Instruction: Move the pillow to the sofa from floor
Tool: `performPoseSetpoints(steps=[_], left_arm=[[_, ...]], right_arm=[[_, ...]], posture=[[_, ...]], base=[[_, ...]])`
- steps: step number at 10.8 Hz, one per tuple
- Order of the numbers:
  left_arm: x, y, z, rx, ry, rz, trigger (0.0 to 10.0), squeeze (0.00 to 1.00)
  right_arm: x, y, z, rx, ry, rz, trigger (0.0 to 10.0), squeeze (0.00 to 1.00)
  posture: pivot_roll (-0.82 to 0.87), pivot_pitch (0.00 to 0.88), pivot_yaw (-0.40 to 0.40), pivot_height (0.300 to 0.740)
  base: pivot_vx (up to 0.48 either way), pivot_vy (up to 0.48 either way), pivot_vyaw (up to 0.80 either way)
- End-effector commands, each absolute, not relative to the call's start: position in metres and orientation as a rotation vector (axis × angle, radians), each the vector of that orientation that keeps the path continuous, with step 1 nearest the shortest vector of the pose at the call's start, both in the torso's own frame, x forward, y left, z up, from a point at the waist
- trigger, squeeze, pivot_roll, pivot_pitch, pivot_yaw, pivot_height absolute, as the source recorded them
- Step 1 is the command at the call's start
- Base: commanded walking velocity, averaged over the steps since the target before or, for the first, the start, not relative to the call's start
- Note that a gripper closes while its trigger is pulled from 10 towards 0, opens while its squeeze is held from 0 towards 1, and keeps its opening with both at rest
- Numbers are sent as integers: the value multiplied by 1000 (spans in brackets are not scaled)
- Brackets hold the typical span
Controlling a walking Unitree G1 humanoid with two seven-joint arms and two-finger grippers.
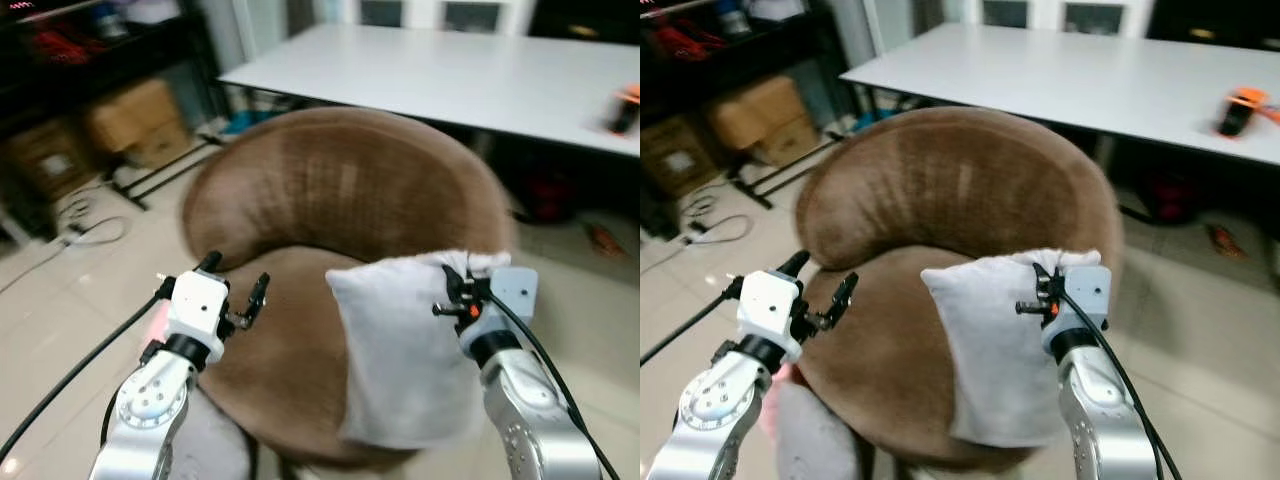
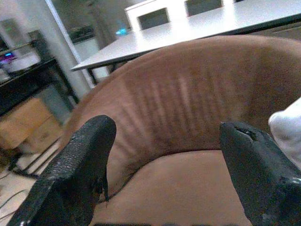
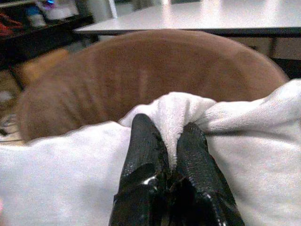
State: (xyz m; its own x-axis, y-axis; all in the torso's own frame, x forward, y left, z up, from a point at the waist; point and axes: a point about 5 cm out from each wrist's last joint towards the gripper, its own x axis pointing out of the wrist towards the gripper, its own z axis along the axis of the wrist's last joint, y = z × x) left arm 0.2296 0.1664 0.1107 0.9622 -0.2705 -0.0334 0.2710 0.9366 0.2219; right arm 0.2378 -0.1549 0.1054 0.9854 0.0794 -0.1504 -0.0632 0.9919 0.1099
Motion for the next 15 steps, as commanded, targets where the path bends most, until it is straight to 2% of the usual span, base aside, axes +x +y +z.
performPoseSetpoints(steps=[1, 3, 4, 5, 6, 7, 8, 10, 11, 12, 14, 15], left_arm=[[230, 172, 112, 236, 1, -267, 10000, 0], [228, 171, 112, 227, 16, -312, 10000, 0], [218, 169, 117, 180, 6, -427, 10000, 0], [211, 188, 117, 185, 75, -496, 10000, 0], [214, 205, 120, 194, 95, -481, 10000, 0], [228, 220, 130, 218, 81, -473, 10000, 0], [233, 221, 133, 216, 95, -493, 10000, 0], [268, 214, 153, 253, 66, -570, 10000, 0], [282, 207, 162, 242, 32, -622, 10000, 427], [298, 194, 177, 235, -13, -689, 10000, 1000], [316, 169, 192, 268, -65, -787, 10000, 1000], [321, 153, 182, 316, -49, -877, 10000, 1000]], right_arm=[[241, -145, 119, 108, 82, 112, 10000, 0], [242, -144, 120, 107, 77, 117, 10000, 0], [243, -145, 121, 109, 71, 115, 10000, 0], [243, -145, 122, 111, 69, 114, 10000, 0], [243, -145, 122, 112, 67, 117, 10000, 0], [246, -143, 126, 117, 59, 128, 10000, 0], [248, -142, 127, 120, 55, 133, 10000, 0], [262, -131, 140, 142, 16, 165, 10000, 0], [268, -129, 149, 169, -12, 158, 10000, 0], [277, -129, 159, 230, -41, 118, 10000, 0], [276, -128, 149, 273, 10, 100, 10000, 0], [266, -128, 129, 268, 82, 97, 10000, 0]], posture=[[-88, 0, 96, 740], [-88, 0, 99, 740], [-89, 0, 101, 740], [-88, 0, 98, 740], [-87, 0, 97, 740], [-76, 0, 88, 740], [-77, 0, 91, 740], [-90, 0, 113, 740], [-93, 0, 112, 740], [-96, 0, 114, 740], [-95, 0, 106, 740], [-90, 0, 95, 740]], base=[[296, 0, 0], [298, 0, 0], [0, 0, 0], [0, 0, 0], [0, 0, 0], [0, 0, 0], [0, 0, 0], [0, 0, 0], [0, 0, 0], [0, 0, 0], [0, 0, 0], [0, 0, 0]])
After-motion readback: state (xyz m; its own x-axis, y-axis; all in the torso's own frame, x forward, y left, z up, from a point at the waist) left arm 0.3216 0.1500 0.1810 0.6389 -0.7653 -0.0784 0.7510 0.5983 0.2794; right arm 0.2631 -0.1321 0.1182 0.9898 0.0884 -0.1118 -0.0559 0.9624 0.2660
